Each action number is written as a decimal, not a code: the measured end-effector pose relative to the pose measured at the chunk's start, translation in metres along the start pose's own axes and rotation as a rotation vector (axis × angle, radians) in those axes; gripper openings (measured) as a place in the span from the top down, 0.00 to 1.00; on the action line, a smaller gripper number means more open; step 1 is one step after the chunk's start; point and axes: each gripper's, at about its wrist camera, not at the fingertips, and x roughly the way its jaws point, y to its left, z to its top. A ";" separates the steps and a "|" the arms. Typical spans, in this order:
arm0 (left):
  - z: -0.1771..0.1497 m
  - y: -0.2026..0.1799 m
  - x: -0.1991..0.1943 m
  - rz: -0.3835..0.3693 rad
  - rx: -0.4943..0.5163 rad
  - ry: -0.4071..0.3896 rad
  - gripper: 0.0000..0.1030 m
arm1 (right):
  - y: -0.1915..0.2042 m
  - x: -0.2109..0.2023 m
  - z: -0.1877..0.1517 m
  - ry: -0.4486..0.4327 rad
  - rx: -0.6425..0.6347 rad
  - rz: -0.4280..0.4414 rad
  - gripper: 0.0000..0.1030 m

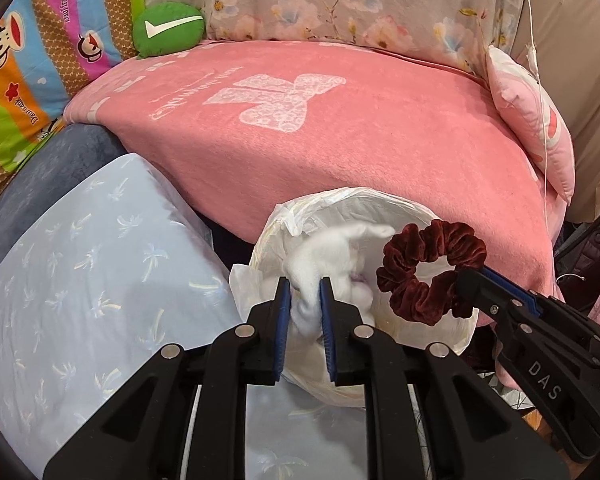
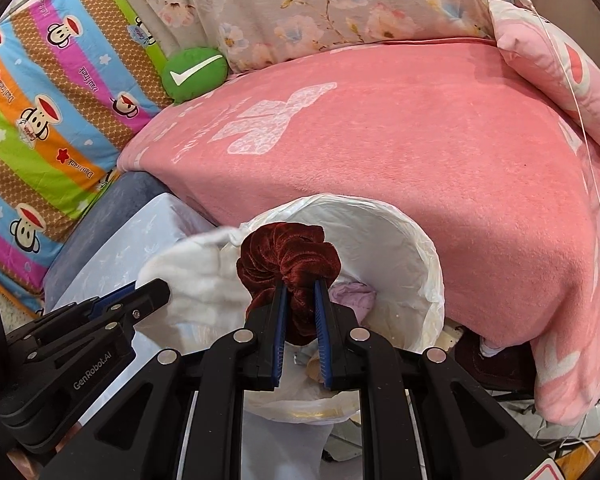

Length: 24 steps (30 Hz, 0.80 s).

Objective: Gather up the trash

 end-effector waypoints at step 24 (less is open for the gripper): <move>-0.002 0.023 -0.008 0.086 -0.052 -0.051 0.34 | 0.017 0.007 0.001 0.014 -0.041 0.028 0.76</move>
